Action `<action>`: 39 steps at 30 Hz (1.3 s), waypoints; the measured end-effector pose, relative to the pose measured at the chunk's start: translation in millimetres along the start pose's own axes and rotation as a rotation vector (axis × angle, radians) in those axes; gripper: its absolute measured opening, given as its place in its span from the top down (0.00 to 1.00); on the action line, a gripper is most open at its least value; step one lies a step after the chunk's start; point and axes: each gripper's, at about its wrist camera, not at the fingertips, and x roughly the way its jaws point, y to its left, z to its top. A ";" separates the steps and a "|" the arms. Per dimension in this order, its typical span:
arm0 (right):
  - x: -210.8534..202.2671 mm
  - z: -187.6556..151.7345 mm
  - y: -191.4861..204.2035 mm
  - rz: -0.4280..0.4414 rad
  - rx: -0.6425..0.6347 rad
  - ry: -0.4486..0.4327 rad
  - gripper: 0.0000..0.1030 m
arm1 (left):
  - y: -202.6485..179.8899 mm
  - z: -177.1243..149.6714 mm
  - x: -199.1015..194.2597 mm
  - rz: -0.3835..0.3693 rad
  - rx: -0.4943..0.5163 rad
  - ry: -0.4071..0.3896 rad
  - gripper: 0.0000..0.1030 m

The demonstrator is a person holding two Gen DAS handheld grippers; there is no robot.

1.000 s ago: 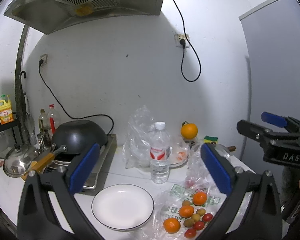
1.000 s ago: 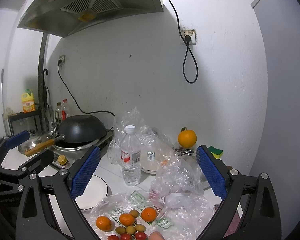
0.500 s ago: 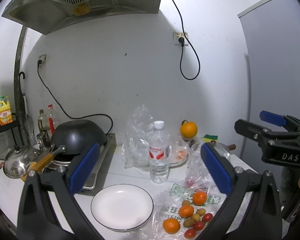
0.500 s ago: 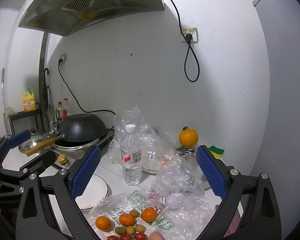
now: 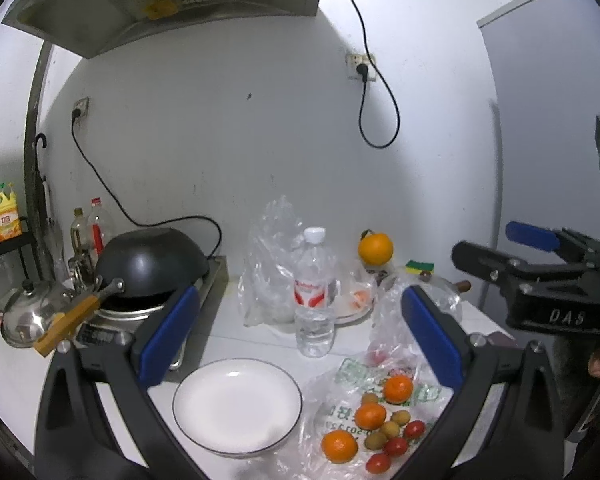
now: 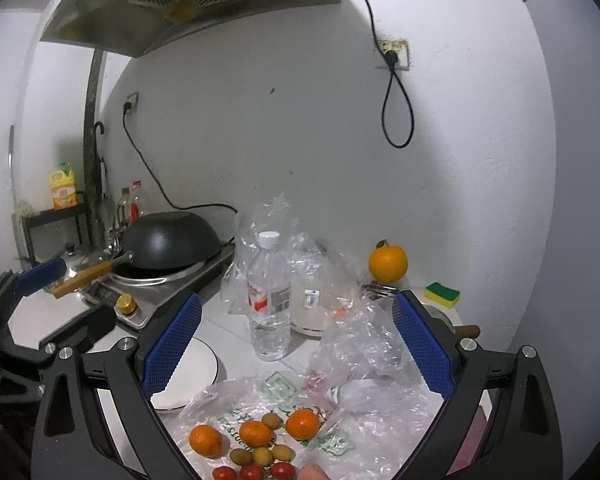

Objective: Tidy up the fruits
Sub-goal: 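Lower the left gripper onto a mandarin orange while the right gripper grasps another mandarin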

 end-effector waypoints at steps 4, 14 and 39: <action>7.9 -4.2 -0.2 0.016 -0.011 0.013 0.05 | -1.8 -8.8 9.5 0.002 0.007 0.037 0.01; 33.4 -43.6 -30.7 0.026 0.046 0.143 0.05 | -22.9 -55.3 45.5 -0.015 0.121 0.201 0.02; 148.1 -145.6 -36.9 0.143 0.078 0.559 0.47 | -51.9 -145.2 121.7 -0.185 0.235 0.605 0.52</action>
